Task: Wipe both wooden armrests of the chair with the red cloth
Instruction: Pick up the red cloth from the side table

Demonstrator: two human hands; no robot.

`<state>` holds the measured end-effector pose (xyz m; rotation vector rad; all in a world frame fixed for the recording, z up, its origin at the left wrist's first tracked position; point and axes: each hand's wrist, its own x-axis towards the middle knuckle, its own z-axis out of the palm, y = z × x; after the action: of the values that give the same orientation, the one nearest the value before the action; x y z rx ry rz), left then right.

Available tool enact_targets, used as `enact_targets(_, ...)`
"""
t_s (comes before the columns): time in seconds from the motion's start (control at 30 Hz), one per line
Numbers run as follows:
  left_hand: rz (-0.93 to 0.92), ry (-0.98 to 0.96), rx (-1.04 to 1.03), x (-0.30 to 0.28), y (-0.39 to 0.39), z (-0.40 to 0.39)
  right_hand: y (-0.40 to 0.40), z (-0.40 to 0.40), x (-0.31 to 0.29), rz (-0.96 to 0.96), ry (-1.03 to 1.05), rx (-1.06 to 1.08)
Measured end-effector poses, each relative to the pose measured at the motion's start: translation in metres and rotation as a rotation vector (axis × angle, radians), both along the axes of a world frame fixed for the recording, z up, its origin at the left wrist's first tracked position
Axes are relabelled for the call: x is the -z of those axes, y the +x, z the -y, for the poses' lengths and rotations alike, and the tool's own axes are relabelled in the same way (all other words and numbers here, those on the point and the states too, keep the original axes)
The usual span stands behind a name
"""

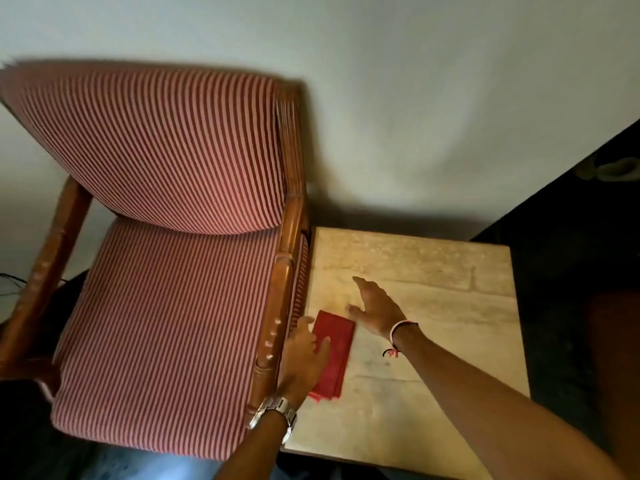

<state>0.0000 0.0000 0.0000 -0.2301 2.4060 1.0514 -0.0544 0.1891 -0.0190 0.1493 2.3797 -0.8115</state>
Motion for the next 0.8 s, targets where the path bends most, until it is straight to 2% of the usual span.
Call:
enact_targets(0.13,0.194,-0.040,-0.079,0.040,0.021,0.008,0.013,-0.001,0.044,0.121,-0.075,0.102)
enact_targets(0.23,0.227,-0.125,-0.060,0.072,0.031,0.014,0.020,0.001,0.080,0.132,-0.112,0.240)
enact_targets(0.43,0.310,-0.155,-0.008,0.125,0.046,0.018,0.029,0.015,0.139,0.161,-0.180,0.388)
enact_targets(0.57,0.320,-0.135,-0.101,0.145,0.055,0.015,0.036,0.033,0.162,0.094,-0.167,0.494)
enact_targets(0.8,0.298,-0.255,-0.186,0.167,0.046,0.020,0.047,0.047,0.185,-0.001,-0.038,0.428)
